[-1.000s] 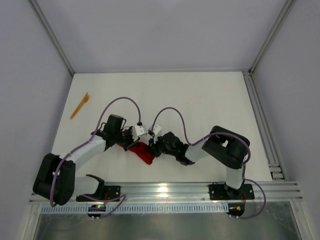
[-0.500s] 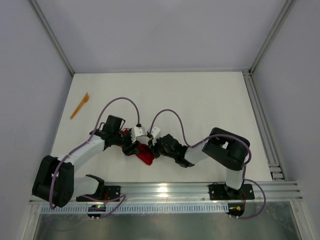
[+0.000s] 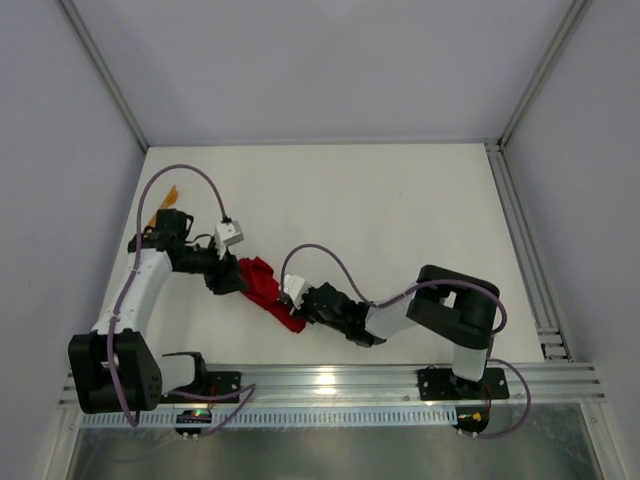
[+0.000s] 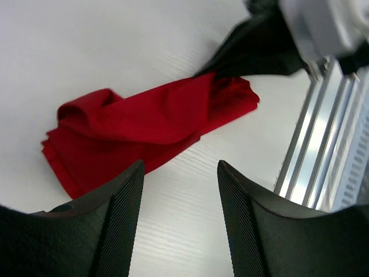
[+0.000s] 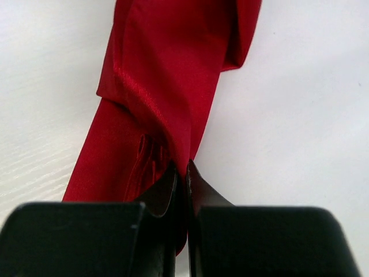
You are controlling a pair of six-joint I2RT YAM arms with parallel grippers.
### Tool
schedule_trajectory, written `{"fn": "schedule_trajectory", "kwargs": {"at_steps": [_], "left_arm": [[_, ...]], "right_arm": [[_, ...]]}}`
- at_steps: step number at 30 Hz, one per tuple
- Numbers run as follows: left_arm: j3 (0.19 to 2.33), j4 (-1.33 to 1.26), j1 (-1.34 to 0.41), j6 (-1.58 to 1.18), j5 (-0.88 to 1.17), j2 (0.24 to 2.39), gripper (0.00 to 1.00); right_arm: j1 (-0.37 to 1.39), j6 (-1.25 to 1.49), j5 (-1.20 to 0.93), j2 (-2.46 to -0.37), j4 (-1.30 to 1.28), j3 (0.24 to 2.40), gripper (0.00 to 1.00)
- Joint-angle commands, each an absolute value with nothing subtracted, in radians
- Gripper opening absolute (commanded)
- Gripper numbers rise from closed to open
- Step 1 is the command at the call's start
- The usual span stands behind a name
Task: Fold the napkin into a case and place the utensils inside
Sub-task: Grasp the top corner of the smaller rectangle folded napkin.
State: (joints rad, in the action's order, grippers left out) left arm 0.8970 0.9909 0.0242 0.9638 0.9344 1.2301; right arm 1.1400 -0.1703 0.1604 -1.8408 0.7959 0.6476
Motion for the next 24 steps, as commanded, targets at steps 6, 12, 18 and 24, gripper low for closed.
{"fn": "schedule_trajectory", "kwargs": {"at_steps": [6,12,18,24], "left_arm": [[0.756,0.503,0.061,0.447,0.763,1.163,0.87],[0.733,0.365,0.011,0.390,0.585,1.218,0.85],[0.743,0.451,0.012,0.483,0.638,1.258,0.37],[0.724,0.534,0.011,0.609,0.646,1.264,0.12]], "right_arm": [[1.273,-0.428,0.354,-1.878,0.752,0.733,0.03],[1.316,-0.502,0.428,-1.933,0.716,0.785,0.03],[1.319,-0.502,0.443,-1.944,0.706,0.779,0.03],[1.322,-0.523,0.453,-1.957,0.706,0.784,0.04]]}}
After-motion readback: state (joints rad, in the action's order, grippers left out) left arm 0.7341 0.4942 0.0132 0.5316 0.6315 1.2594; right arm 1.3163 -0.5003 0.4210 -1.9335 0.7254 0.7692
